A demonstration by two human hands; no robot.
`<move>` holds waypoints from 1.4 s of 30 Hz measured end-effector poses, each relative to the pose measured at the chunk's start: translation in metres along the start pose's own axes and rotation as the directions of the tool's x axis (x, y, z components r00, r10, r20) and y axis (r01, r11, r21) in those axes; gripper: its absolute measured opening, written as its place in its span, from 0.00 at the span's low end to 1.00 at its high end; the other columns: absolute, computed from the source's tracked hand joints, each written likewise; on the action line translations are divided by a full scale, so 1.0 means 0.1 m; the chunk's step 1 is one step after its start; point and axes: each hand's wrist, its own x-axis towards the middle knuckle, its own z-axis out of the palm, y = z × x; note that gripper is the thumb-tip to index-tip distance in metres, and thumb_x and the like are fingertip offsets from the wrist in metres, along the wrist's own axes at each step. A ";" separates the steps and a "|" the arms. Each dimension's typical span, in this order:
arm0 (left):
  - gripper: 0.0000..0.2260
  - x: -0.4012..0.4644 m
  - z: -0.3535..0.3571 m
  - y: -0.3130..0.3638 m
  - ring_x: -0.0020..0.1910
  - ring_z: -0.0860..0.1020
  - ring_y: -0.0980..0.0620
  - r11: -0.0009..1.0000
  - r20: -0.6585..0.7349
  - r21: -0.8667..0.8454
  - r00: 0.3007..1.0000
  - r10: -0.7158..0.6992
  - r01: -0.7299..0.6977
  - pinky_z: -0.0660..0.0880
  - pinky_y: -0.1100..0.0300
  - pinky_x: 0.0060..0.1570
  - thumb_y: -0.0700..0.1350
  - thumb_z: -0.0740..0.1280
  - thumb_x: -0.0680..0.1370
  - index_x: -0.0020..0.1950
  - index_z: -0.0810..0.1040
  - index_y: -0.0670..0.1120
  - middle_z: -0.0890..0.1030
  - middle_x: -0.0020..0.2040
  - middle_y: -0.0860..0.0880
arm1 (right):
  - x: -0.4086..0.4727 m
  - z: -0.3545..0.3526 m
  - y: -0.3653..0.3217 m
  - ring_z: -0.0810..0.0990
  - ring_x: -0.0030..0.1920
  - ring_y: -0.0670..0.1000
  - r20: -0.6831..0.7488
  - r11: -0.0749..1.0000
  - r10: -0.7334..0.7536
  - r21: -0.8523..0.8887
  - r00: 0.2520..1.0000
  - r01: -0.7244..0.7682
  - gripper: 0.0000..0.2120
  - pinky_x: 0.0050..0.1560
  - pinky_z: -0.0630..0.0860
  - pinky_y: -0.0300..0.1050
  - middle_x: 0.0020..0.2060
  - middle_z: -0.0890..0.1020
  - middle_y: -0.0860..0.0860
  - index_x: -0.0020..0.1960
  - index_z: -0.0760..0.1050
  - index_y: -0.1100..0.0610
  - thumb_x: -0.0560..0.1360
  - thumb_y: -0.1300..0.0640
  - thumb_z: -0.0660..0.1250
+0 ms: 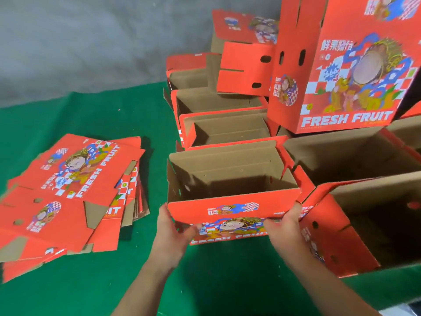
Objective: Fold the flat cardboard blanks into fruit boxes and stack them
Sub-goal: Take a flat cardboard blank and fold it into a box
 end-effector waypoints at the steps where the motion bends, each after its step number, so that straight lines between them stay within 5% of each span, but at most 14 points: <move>1: 0.25 0.04 0.01 0.02 0.50 0.83 0.50 1.000 -0.014 0.016 1.000 -0.010 0.011 0.80 0.44 0.57 0.38 0.81 0.71 0.59 0.71 0.52 0.80 0.56 0.41 | 0.04 0.02 0.01 0.82 0.51 0.49 0.024 1.000 0.009 0.024 1.000 -0.010 0.32 0.56 0.72 0.37 0.50 0.80 0.50 0.66 0.61 0.49 0.71 0.70 0.71; 5: 0.26 0.22 0.00 0.09 0.54 0.83 0.46 0.997 -0.028 0.063 0.999 -0.034 0.036 0.78 0.40 0.61 0.41 0.83 0.69 0.60 0.73 0.52 0.78 0.59 0.39 | 0.20 0.13 -0.02 0.79 0.49 0.36 0.054 0.999 0.025 0.037 0.998 -0.027 0.33 0.46 0.69 0.23 0.52 0.78 0.53 0.66 0.59 0.52 0.71 0.71 0.71; 10: 0.24 0.30 -0.07 0.17 0.51 0.85 0.47 0.999 -0.015 0.051 1.000 -0.008 0.008 0.81 0.42 0.56 0.41 0.83 0.68 0.59 0.77 0.48 0.82 0.56 0.39 | 0.25 0.27 -0.02 0.76 0.58 0.60 0.060 0.999 0.041 -0.026 0.997 -0.040 0.38 0.61 0.75 0.55 0.59 0.74 0.61 0.70 0.54 0.54 0.70 0.69 0.72; 14: 0.17 0.08 -0.09 0.18 0.44 0.83 0.58 0.999 0.030 0.035 0.999 0.033 -0.034 0.81 0.59 0.47 0.49 0.81 0.67 0.52 0.83 0.62 0.87 0.48 0.49 | 0.16 0.22 0.00 0.79 0.57 0.63 0.091 0.999 0.025 0.038 0.996 -0.029 0.37 0.62 0.76 0.60 0.58 0.76 0.62 0.66 0.56 0.50 0.68 0.72 0.71; 19: 0.21 -0.22 -0.32 0.08 0.53 0.83 0.51 1.000 -0.040 -0.011 0.999 -0.003 0.003 0.80 0.54 0.54 0.58 0.81 0.65 0.55 0.79 0.62 0.85 0.55 0.46 | -0.07 0.13 -0.09 0.80 0.57 0.56 0.165 0.992 -0.070 0.111 0.984 0.052 0.37 0.64 0.76 0.59 0.59 0.78 0.60 0.68 0.60 0.49 0.68 0.69 0.74; 23: 0.21 -0.23 -0.54 0.32 0.54 0.85 0.50 0.998 -0.099 -0.035 0.994 0.040 -0.044 0.80 0.57 0.51 0.48 0.81 0.69 0.59 0.78 0.49 0.87 0.54 0.49 | -0.10 0.05 -0.37 0.79 0.61 0.52 0.174 0.970 -0.229 0.125 0.958 0.209 0.37 0.66 0.74 0.57 0.60 0.78 0.53 0.70 0.62 0.49 0.70 0.64 0.78; 28: 0.10 -0.23 -0.68 0.97 0.45 0.86 0.56 0.972 -0.170 -0.111 0.968 0.187 -0.207 0.78 0.68 0.35 0.41 0.76 0.74 0.53 0.80 0.47 0.88 0.48 0.51 | -0.02 -0.09 -0.98 0.74 0.62 0.54 0.017 0.922 -0.356 0.167 0.934 0.348 0.34 0.62 0.74 0.58 0.58 0.74 0.52 0.67 0.66 0.51 0.65 0.51 0.77; 31: 0.12 -0.23 -0.73 1.39 0.46 0.86 0.55 0.940 -0.200 -0.154 0.942 0.271 -0.304 0.79 0.68 0.38 0.36 0.73 0.76 0.57 0.80 0.45 0.88 0.49 0.51 | 0.09 -0.19 -1.34 0.74 0.63 0.57 -0.032 0.884 -0.435 0.173 0.900 0.434 0.31 0.63 0.73 0.63 0.57 0.74 0.51 0.66 0.67 0.50 0.69 0.57 0.79; 37: 0.14 -0.13 -0.78 2.38 0.38 0.84 0.61 0.815 -0.194 -0.069 0.809 0.555 -0.576 0.77 0.69 0.32 0.37 0.77 0.74 0.52 0.81 0.53 0.87 0.44 0.55 | 0.34 -0.58 -2.23 0.75 0.63 0.55 -0.171 0.771 -0.576 0.211 0.799 0.601 0.27 0.63 0.72 0.52 0.60 0.74 0.53 0.67 0.69 0.53 0.70 0.49 0.69; 39: 0.16 -0.08 -0.77 2.66 0.41 0.85 0.60 0.757 -0.215 -0.032 0.744 0.633 -0.653 0.80 0.66 0.35 0.42 0.78 0.73 0.55 0.80 0.57 0.87 0.47 0.55 | 0.46 -0.72 -2.48 0.76 0.62 0.57 -0.227 0.728 -0.613 0.209 0.757 0.653 0.26 0.63 0.74 0.49 0.60 0.75 0.56 0.66 0.68 0.52 0.70 0.50 0.70; 42: 0.19 0.20 -0.70 2.90 0.49 0.86 0.56 0.760 -0.229 0.016 0.737 0.635 -0.650 0.83 0.58 0.42 0.49 0.77 0.73 0.61 0.76 0.60 0.85 0.54 0.56 | 0.74 -0.85 -2.67 0.73 0.64 0.57 -0.216 0.704 -0.680 0.075 0.700 0.707 0.29 0.62 0.72 0.37 0.63 0.73 0.57 0.70 0.65 0.58 0.73 0.54 0.73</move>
